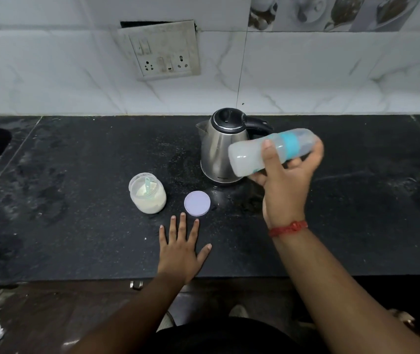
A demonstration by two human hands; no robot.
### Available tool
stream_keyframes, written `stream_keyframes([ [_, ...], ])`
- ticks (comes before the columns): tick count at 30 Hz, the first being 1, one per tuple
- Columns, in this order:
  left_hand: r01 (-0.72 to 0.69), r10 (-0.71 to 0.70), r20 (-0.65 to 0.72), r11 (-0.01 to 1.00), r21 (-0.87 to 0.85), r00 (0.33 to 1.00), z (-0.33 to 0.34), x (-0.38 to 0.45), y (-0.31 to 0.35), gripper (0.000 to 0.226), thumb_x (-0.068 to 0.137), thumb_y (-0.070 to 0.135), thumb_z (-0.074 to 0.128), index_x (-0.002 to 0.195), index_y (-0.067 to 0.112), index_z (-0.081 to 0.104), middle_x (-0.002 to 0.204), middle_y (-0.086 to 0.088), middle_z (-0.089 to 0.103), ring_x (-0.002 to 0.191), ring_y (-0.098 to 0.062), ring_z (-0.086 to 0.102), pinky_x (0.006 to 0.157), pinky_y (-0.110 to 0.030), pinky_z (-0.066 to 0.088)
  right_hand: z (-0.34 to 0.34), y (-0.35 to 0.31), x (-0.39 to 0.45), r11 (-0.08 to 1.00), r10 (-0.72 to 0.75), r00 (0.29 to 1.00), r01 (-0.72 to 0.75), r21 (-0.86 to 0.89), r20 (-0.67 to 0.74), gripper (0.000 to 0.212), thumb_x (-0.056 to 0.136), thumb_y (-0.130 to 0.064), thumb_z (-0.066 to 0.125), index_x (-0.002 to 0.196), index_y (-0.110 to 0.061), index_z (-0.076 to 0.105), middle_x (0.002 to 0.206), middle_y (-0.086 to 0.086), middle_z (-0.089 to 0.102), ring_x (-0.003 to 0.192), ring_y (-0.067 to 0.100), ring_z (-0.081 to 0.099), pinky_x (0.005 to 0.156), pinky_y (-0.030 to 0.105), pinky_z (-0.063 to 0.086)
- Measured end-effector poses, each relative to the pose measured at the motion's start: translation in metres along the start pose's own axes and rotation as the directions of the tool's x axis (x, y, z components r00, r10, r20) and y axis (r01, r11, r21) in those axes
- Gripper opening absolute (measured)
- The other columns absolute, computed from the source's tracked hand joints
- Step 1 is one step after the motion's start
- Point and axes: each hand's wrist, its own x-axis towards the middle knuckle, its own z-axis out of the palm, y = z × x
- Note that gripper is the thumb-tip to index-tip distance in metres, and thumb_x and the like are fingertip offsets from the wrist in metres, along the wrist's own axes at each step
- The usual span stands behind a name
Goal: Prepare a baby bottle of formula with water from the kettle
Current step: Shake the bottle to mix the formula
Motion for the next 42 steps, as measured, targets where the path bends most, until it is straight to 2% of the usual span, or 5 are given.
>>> stream_keyframes([
  [11, -0.003, 0.003, 0.008, 1.0, -0.004, 1.0, -0.001, -0.001, -0.003, 0.087, 0.094, 0.078, 0.0, 0.163, 0.027, 0.019, 0.171, -0.015, 0.011, 0.159, -0.038, 0.004, 0.123, -0.062, 0.001, 0.0, -0.002, 0.005, 0.967, 0.078, 0.971, -0.019, -0.255, 0.224, 0.077, 0.087, -0.011, 0.077, 0.145, -0.031, 0.032, 0.12, 0.007, 0.065, 0.102, 0.025, 0.072, 0.071, 0.053, 0.063],
  [15, -0.003, 0.003, 0.011, 1.0, 0.002, 1.0, 0.0, 0.0, -0.001, 0.085, 0.097, 0.077, 0.006, 0.161, 0.025, 0.028, 0.169, -0.017, 0.02, 0.157, -0.039, 0.013, 0.122, -0.064, 0.01, 0.001, -0.009, 0.011, 0.998, 0.042, 0.998, -0.04, -0.055, 0.039, 0.072, 0.092, -0.013, 0.072, 0.146, -0.025, 0.027, 0.124, 0.015, 0.062, 0.102, 0.023, 0.072, 0.065, 0.044, 0.062],
  [29, -0.014, 0.014, -0.006, 1.0, 0.008, 1.0, 0.0, 0.0, -0.001, 0.084, 0.098, 0.076, 0.008, 0.161, 0.025, 0.029, 0.169, -0.018, 0.021, 0.157, -0.041, 0.016, 0.122, -0.066, 0.013, 0.003, -0.009, 0.02, 0.996, 0.054, 0.997, -0.05, -0.068, 0.052, 0.071, 0.09, -0.013, 0.074, 0.144, -0.027, 0.03, 0.121, 0.013, 0.064, 0.101, 0.025, 0.072, 0.065, 0.048, 0.062],
  [33, -0.017, 0.017, -0.004, 1.0, 0.006, 1.0, 0.001, 0.0, -0.003, 0.084, 0.098, 0.076, 0.008, 0.161, 0.025, 0.027, 0.169, -0.017, 0.019, 0.157, -0.04, 0.014, 0.122, -0.066, 0.012, 0.003, -0.005, 0.014, 0.977, 0.098, 0.965, -0.046, -0.207, 0.244, 0.073, 0.087, -0.007, 0.076, 0.144, -0.027, 0.035, 0.119, 0.01, 0.065, 0.101, 0.025, 0.071, 0.061, 0.042, 0.061],
  [42, -0.019, 0.019, -0.006, 1.0, 0.009, 1.0, 0.002, 0.0, -0.003, 0.083, 0.098, 0.075, 0.011, 0.16, 0.024, 0.032, 0.167, -0.018, 0.025, 0.155, -0.041, 0.02, 0.12, -0.067, 0.017, 0.009, -0.016, 0.029, 0.994, 0.0, 0.997, 0.008, -0.113, 0.072, 0.076, 0.087, -0.016, 0.076, 0.147, -0.027, 0.029, 0.121, 0.008, 0.065, 0.099, 0.018, 0.072, 0.069, 0.055, 0.063],
])
